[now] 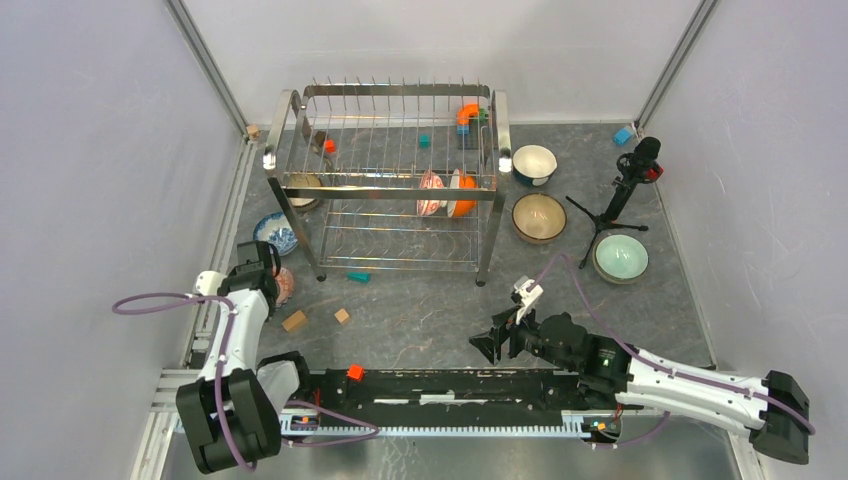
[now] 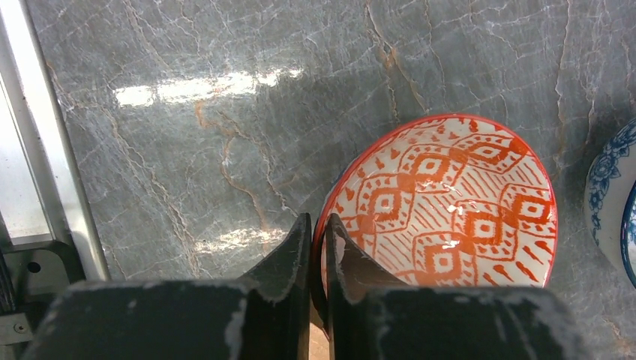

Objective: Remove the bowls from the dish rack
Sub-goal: Place the bowl at the center of the board, then pick up the bowl from the dish rack.

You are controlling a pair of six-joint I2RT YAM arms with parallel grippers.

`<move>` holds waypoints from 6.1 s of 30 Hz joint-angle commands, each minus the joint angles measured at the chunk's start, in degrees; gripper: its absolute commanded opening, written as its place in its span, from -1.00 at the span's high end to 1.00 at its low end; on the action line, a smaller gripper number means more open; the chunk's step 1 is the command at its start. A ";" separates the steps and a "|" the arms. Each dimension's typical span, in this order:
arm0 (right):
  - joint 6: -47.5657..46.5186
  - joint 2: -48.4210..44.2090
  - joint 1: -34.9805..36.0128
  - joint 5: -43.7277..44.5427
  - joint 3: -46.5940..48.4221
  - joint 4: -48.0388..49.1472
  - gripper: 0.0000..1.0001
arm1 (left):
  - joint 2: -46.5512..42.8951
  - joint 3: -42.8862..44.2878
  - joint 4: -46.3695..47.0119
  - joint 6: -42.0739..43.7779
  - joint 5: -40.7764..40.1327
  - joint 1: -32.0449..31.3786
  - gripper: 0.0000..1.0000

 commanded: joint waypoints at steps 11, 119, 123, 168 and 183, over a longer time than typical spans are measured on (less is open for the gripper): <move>-0.29 -2.57 0.08 1.88 0.92 -2.57 -0.71 | -7.46 1.84 -1.54 1.27 1.71 0.31 -0.31; -6.04 -21.33 0.05 19.80 -7.56 -0.11 -0.71 | 59.30 12.23 125.89 47.81 24.68 -50.02 0.15; -6.38 -21.51 -0.01 20.33 -7.24 -0.10 -0.71 | 59.48 13.13 124.64 46.94 27.20 -49.76 0.31; -12.94 -8.12 0.03 22.48 -4.15 18.92 -0.85 | 43.11 2.91 132.81 35.07 29.87 -49.63 0.96; -14.60 -4.46 -0.03 23.25 -0.68 20.07 -0.84 | 33.61 -7.43 132.85 30.80 29.41 -52.87 0.96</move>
